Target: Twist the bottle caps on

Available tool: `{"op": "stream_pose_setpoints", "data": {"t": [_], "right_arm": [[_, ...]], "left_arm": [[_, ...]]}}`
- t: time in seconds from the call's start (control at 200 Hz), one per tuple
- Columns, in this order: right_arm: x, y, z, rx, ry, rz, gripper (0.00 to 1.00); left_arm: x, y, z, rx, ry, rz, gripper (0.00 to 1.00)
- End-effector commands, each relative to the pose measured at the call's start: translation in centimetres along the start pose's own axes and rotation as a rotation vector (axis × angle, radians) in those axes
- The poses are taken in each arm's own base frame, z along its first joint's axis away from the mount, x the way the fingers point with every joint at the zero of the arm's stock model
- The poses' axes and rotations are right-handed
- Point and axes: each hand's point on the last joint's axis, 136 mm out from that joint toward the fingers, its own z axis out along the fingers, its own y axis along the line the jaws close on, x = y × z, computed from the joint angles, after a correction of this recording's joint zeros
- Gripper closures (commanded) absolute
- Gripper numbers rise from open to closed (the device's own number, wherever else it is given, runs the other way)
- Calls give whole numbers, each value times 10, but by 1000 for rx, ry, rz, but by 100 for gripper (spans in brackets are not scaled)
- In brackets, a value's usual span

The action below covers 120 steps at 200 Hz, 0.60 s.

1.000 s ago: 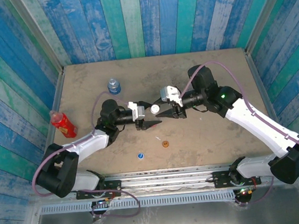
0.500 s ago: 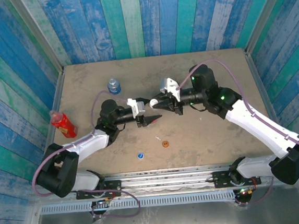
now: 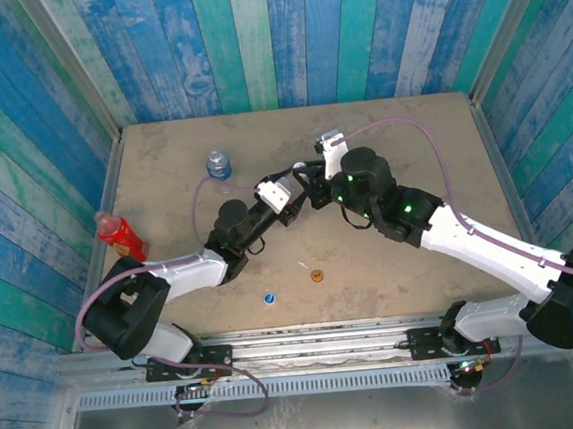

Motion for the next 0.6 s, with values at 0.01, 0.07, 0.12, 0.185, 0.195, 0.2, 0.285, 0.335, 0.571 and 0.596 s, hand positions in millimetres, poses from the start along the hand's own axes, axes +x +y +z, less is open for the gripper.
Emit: {"op": "stream_pose_setpoints", "data": {"t": [0.01, 0.07, 0.12, 0.185, 0.195, 0.2, 0.285, 0.335, 0.571, 0.596], "right_arm": [[-5, -24, -6, 102, -8, -12, 77], [-14, -6, -13, -30, -18, -142, 62], [-19, 5, -22, -109, -29, -228, 54], [-22, 11, -34, -174, -46, -337, 46], [-23, 12, -36, -182, -49, -350, 46], [-23, 12, -36, -185, -50, -354, 46], [-22, 16, -51, -269, -60, -445, 43], [-14, 28, -62, -370, -57, -559, 41], [44, 44, -100, -652, 144, -1068, 36], [43, 42, -98, -639, 166, -1090, 37]], "left_arm": [[-39, 34, 3, -154, -131, 26, 41], [-32, 24, 2, -72, -114, 13, 41], [-26, 15, -1, 25, -103, -11, 41], [-18, -2, -7, 151, -77, -10, 40], [-17, -4, -8, 168, -72, -7, 40], [-16, -5, -8, 180, -71, -5, 40], [-10, -26, -20, 300, -55, 22, 38], [-9, -37, -26, 364, -40, 33, 37], [13, -49, -32, 463, 101, 120, 38], [14, -49, -33, 463, 104, 135, 38]]}}
